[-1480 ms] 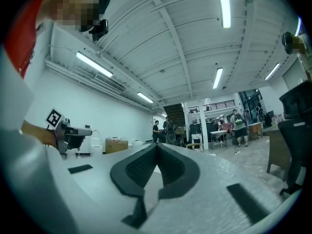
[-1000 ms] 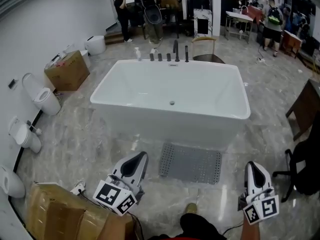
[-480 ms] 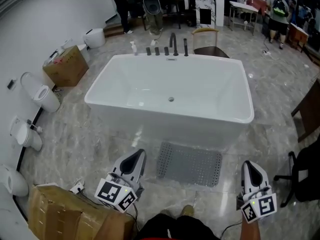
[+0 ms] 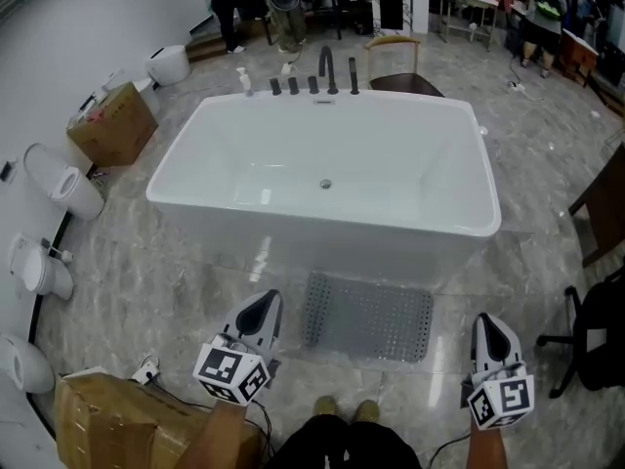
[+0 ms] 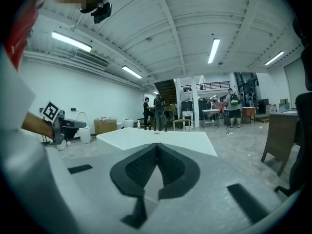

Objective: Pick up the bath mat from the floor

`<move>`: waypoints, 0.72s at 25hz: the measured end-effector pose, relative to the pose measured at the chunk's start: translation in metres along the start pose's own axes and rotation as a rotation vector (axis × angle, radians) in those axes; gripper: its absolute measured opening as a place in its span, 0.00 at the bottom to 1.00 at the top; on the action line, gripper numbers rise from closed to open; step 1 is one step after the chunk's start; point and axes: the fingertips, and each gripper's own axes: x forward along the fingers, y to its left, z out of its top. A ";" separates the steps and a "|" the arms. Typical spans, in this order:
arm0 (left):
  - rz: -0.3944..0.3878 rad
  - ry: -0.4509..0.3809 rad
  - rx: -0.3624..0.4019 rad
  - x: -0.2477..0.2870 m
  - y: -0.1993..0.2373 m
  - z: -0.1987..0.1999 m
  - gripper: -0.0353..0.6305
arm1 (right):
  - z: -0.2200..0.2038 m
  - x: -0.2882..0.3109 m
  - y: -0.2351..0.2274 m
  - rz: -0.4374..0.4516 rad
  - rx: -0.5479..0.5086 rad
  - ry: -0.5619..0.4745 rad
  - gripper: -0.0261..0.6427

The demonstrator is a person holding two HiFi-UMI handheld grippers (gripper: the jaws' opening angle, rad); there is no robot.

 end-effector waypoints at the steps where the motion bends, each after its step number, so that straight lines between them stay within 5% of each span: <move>1: -0.001 0.013 -0.003 0.005 0.004 -0.009 0.07 | -0.007 0.004 -0.001 -0.009 0.002 0.010 0.05; 18: 0.027 0.205 -0.042 0.095 0.068 -0.223 0.07 | -0.192 0.087 -0.040 -0.072 0.046 0.112 0.05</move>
